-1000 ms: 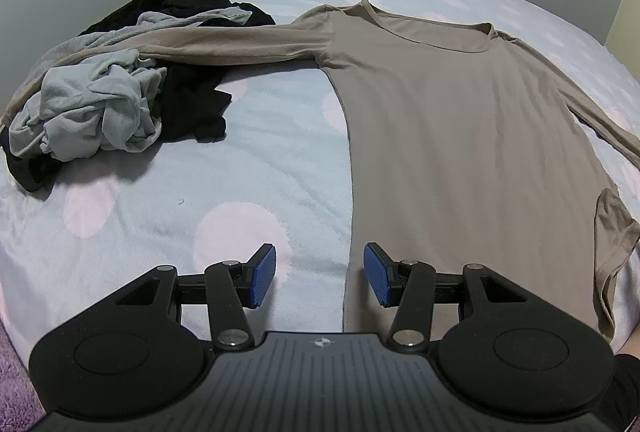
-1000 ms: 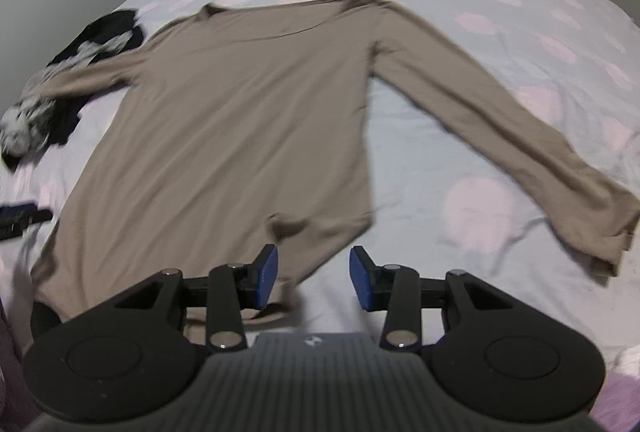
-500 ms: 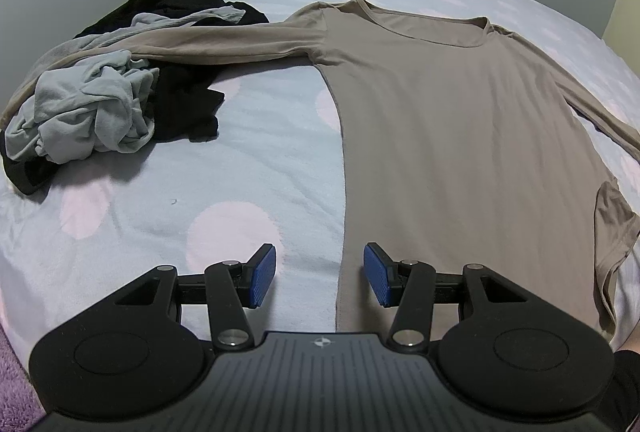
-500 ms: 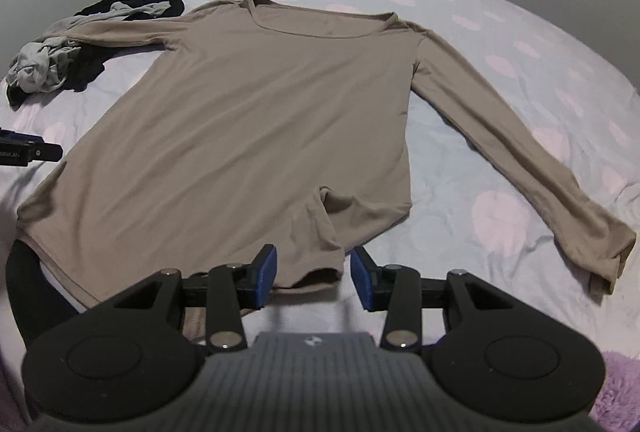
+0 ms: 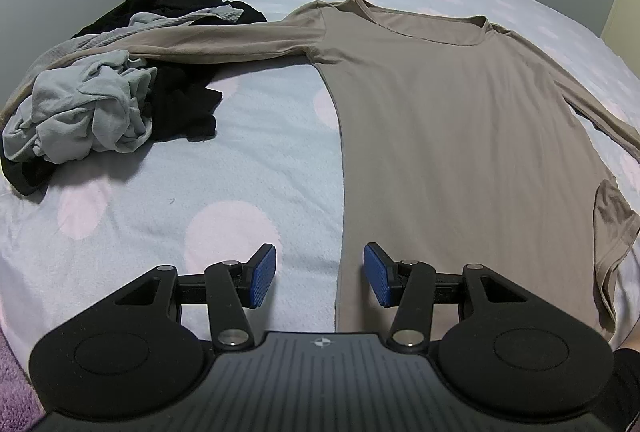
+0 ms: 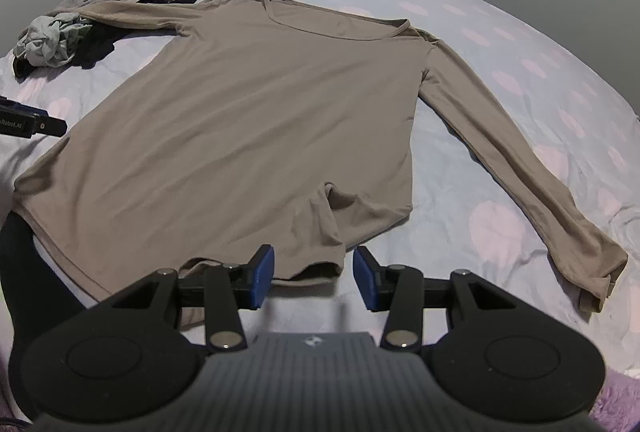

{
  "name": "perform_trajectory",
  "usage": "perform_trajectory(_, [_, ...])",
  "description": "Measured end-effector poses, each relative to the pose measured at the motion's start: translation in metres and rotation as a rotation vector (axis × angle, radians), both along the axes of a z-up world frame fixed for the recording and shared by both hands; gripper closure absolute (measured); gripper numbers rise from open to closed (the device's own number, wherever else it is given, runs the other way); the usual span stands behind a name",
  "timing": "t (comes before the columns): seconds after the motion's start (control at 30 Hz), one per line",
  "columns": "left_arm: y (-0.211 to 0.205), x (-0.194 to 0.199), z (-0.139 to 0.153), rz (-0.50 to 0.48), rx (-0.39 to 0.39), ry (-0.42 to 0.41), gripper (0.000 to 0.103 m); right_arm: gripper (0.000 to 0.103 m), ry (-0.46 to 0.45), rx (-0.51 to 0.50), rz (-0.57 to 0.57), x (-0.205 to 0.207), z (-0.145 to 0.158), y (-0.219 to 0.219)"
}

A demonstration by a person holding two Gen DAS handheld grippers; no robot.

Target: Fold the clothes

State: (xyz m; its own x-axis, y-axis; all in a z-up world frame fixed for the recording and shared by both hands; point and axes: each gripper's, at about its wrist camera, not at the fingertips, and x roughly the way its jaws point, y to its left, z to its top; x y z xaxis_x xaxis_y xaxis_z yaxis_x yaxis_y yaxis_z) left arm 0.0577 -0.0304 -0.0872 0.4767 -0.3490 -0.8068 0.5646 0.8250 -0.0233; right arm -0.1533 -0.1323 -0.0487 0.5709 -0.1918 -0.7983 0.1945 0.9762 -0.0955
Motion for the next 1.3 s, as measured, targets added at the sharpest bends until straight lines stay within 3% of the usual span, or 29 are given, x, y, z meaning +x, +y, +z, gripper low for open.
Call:
perform_trajectory(0.23, [0.003, 0.001, 0.000, -0.011, 0.005, 0.021, 0.056, 0.059, 0.022, 0.018, -0.024, 0.002, -0.006, -0.007])
perform_trajectory(0.4, [0.006, 0.007, 0.005, -0.043, 0.008, 0.050, 0.056, 0.061, 0.004, 0.161, -0.104, 0.008, -0.011, -0.030])
perform_trajectory(0.5, [0.005, 0.011, 0.001, -0.067, 0.036, 0.126, 0.056, 0.061, 0.023, 0.250, -0.170, 0.016, -0.020, -0.045])
perform_trajectory(0.57, [0.006, 0.011, -0.003, -0.093, 0.049, 0.179, 0.056, 0.077, 0.033, 0.312, -0.191, 0.018, -0.025, -0.053])
perform_trajectory(0.6, [0.006, 0.011, -0.004, -0.106, 0.056, 0.206, 0.056, 0.093, 0.031, 0.338, -0.193, 0.017, -0.026, -0.055])
perform_trajectory(0.77, [0.008, 0.010, -0.014, -0.170, 0.088, 0.341, 0.058, 0.097, -0.039, 0.418, -0.209, -0.003, -0.007, -0.055])
perform_trajectory(0.8, [0.008, 0.010, -0.016, -0.183, 0.094, 0.366, 0.067, 0.097, -0.054, 0.419, -0.212, -0.009, -0.001, -0.055])
perform_trajectory(0.83, [0.009, 0.008, -0.014, -0.195, 0.075, 0.358, 0.080, 0.097, -0.069, 0.416, -0.214, -0.014, 0.006, -0.054])
perform_trajectory(0.87, [0.009, 0.007, -0.010, -0.214, 0.040, 0.359, 0.101, 0.097, -0.085, 0.413, -0.215, -0.020, 0.014, -0.053])
perform_trajectory(0.9, [0.010, 0.005, -0.007, -0.233, 0.007, 0.360, 0.102, 0.097, -0.098, 0.410, -0.218, -0.026, 0.023, -0.052])
perform_trajectory(1.03, [0.012, -0.003, 0.016, -0.268, 0.003, 0.296, 0.103, 0.098, -0.134, 0.427, -0.226, -0.049, 0.057, -0.058])
perform_trajectory(1.13, [0.019, -0.005, 0.044, -0.272, -0.007, 0.263, 0.103, 0.098, -0.115, 0.366, -0.196, -0.062, 0.078, -0.056])
perform_trajectory(1.3, [0.014, -0.008, 0.061, -0.303, 0.089, 0.240, 0.103, 0.098, -0.039, 0.336, -0.156, -0.070, 0.078, -0.056])
